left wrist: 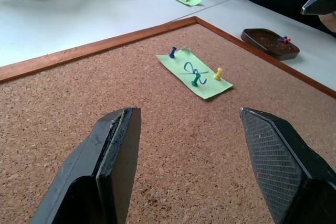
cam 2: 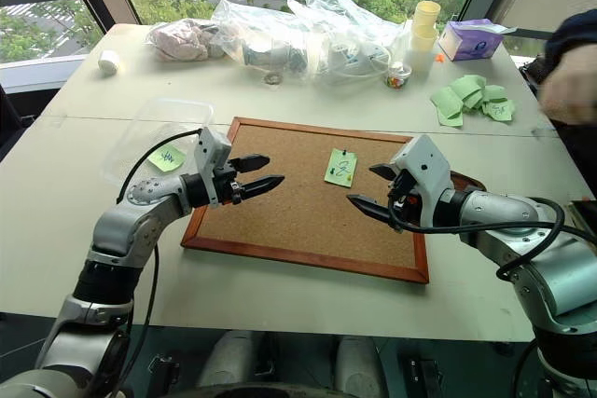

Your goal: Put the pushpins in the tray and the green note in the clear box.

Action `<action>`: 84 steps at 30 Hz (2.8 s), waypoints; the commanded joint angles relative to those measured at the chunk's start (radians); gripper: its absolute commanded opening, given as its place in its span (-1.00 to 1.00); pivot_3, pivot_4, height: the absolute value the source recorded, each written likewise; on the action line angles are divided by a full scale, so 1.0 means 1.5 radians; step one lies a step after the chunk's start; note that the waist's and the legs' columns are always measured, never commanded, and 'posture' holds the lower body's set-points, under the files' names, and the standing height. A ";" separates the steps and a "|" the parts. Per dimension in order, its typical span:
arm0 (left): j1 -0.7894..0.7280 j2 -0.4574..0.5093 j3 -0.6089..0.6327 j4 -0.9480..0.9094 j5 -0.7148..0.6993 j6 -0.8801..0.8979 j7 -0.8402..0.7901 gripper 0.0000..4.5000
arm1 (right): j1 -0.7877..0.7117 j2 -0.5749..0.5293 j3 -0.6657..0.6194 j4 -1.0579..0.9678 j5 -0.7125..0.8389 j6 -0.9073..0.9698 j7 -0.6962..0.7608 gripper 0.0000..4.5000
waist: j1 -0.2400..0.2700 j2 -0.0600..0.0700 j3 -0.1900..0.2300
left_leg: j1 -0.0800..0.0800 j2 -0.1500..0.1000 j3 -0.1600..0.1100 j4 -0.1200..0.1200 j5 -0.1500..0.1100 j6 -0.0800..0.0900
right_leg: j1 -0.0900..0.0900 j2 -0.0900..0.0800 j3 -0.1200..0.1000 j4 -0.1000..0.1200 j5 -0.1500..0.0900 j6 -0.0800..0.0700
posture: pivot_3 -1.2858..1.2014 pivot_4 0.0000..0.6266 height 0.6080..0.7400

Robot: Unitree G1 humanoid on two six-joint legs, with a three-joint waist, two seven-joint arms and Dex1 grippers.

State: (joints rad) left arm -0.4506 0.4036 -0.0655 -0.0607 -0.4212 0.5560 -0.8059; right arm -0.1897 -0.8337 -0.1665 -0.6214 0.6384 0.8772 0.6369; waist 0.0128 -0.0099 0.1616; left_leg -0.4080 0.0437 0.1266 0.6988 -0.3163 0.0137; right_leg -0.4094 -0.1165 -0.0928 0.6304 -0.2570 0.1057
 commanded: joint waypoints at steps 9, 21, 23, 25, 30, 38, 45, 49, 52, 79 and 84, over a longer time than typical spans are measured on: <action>-0.019 0.008 -0.004 -0.012 0.004 -0.014 -0.017 0.49 | -0.006 0.000 0.001 -0.002 -0.007 -0.017 0.005 0.56 | 0.000 0.000 0.000 | 0.000 0.000 0.000 0.000 0.000 0.000 | 0.000 0.000 0.000 0.000 0.000 0.000 | 0.03 -0.52 1.00; -0.019 -0.011 -0.013 -0.011 0.021 -0.042 -0.014 0.49 | -0.014 0.008 0.013 0.005 -0.013 -0.022 0.004 0.56 | 0.000 0.000 0.000 | 0.000 0.000 0.000 0.000 0.000 0.000 | 0.000 0.000 0.000 0.000 0.000 0.000 | 0.03 -0.52 1.00; -0.022 -0.014 -0.017 -0.007 0.024 -0.047 -0.015 0.49 | -0.018 0.010 0.015 0.009 -0.015 -0.024 0.004 0.56 | 0.000 0.000 0.000 | 0.000 0.000 0.000 0.000 0.000 0.000 | 0.000 0.000 0.000 0.000 0.000 0.000 | 0.03 -0.52 1.00; -0.024 -0.019 -0.023 -0.002 0.028 -0.056 -0.014 0.26 | -0.024 0.012 0.018 0.016 -0.022 -0.027 0.002 0.56 | 0.000 0.000 0.000 | 0.000 0.000 0.000 0.000 0.000 0.000 | 0.000 0.000 0.000 0.000 0.000 0.000 | 0.03 -0.52 1.00; -0.023 -0.029 -0.039 0.020 0.045 -0.087 -0.019 -0.75 | -0.059 0.029 0.028 0.049 -0.040 -0.030 -0.015 0.56 | 0.000 0.000 0.000 | 0.000 0.000 0.000 0.000 0.000 0.000 | 0.000 0.000 0.000 0.000 0.000 0.000 | 0.03 -0.52 1.00; -0.031 -0.070 -0.066 0.085 0.073 -0.135 -0.019 -0.95 | -0.190 0.101 0.087 0.181 -0.083 0.008 -0.078 0.56 | -0.001 0.000 0.000 | 0.000 0.000 0.002 0.000 0.000 0.000 | 0.000 0.000 0.000 0.000 0.000 0.000 | 0.03 -0.52 1.00; -0.039 -0.110 -0.079 0.166 0.108 -0.178 -0.005 -0.95 | -0.286 0.163 0.169 0.351 -0.169 -0.038 -0.083 0.56 | -0.001 0.000 0.000 | 0.000 0.000 0.002 0.000 0.000 0.000 | 0.000 0.000 0.000 0.000 0.000 0.000 | 0.03 -0.52 1.00; -0.036 -0.122 -0.086 0.204 0.131 -0.205 -0.001 -0.95 | -0.312 0.199 0.195 0.441 -0.208 -0.085 -0.074 0.56 | -0.001 0.000 0.000 | 0.000 0.000 0.003 0.000 0.000 0.000 | 0.000 0.000 0.000 0.000 0.000 0.000 | 0.03 -0.52 1.00; -0.030 -0.126 -0.087 0.213 0.140 -0.215 0.001 -0.95 | -0.325 0.213 0.211 0.489 -0.242 -0.136 -0.062 0.56 | -0.002 0.001 0.000 | 0.000 0.000 0.003 0.000 0.000 -0.001 | 0.000 0.000 0.000 0.001 0.000 0.000 | 0.03 -0.52 1.00; -0.008 -0.120 -0.094 0.231 0.171 -0.213 -0.001 -1.00 | -0.356 0.238 0.141 0.563 -0.292 -0.183 -0.047 -0.98 | -0.004 0.002 -0.001 | 0.000 0.000 0.003 0.000 0.001 -0.001 | 0.000 0.000 0.000 0.001 0.000 0.000 | 0.03 -0.52 1.00; -0.008 -0.120 -0.096 0.233 0.171 -0.195 -0.002 -1.00 | -0.341 0.213 0.071 0.454 -0.264 -0.110 -0.075 -0.98 | -0.003 0.003 -0.001 | 0.000 0.000 0.003 0.000 0.001 -0.001 | 0.000 0.000 0.000 0.001 0.000 0.000 | 0.03 -0.52 1.00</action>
State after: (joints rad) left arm -0.4885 0.2143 -0.1861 0.2554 -0.1830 0.2308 -0.8043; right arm -0.6912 -0.4719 0.0223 0.1508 0.2224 0.6891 0.5494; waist 0.0078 -0.0061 0.1596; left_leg -0.4074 0.0440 0.1305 0.6989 -0.3152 0.0121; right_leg -0.4091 -0.1164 -0.0932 0.6317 -0.2569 0.1059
